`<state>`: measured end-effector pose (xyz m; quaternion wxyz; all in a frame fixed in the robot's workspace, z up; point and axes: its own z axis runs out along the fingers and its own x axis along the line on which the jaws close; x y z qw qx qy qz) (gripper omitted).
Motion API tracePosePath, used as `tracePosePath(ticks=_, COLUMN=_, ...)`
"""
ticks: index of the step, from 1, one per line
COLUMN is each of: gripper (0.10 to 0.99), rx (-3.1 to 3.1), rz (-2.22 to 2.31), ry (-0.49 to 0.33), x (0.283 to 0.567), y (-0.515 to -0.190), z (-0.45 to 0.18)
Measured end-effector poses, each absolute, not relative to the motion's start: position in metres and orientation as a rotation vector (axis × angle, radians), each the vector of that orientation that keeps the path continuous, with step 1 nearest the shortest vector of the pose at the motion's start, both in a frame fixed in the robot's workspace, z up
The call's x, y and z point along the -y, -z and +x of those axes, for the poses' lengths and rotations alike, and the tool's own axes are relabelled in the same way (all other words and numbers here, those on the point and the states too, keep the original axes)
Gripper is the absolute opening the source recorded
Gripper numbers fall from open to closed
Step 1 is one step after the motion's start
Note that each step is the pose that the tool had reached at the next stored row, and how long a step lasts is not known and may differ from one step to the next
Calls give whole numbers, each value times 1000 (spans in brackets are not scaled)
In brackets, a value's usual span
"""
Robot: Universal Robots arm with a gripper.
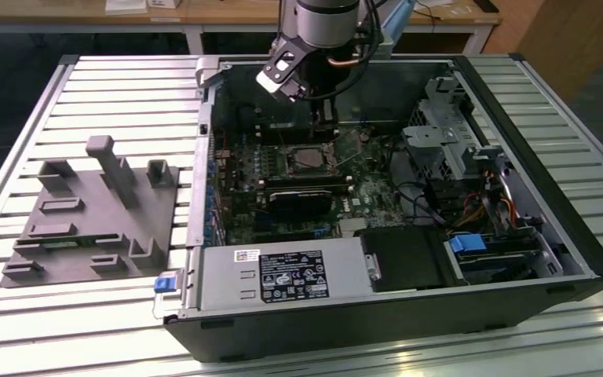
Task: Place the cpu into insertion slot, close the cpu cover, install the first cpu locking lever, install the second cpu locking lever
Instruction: 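Close the cpu cover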
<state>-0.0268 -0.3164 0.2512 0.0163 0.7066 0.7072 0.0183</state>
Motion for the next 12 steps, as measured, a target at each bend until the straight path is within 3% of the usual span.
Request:
tracePosePath(ticks=8, gripper=106, rx=-2213, rz=2211, ry=-29, x=316, y=-251, z=-10)
tracePosePath(ticks=12, gripper=106, rx=-2230, rz=2229, ry=-70, x=317, y=-252, z=-9)
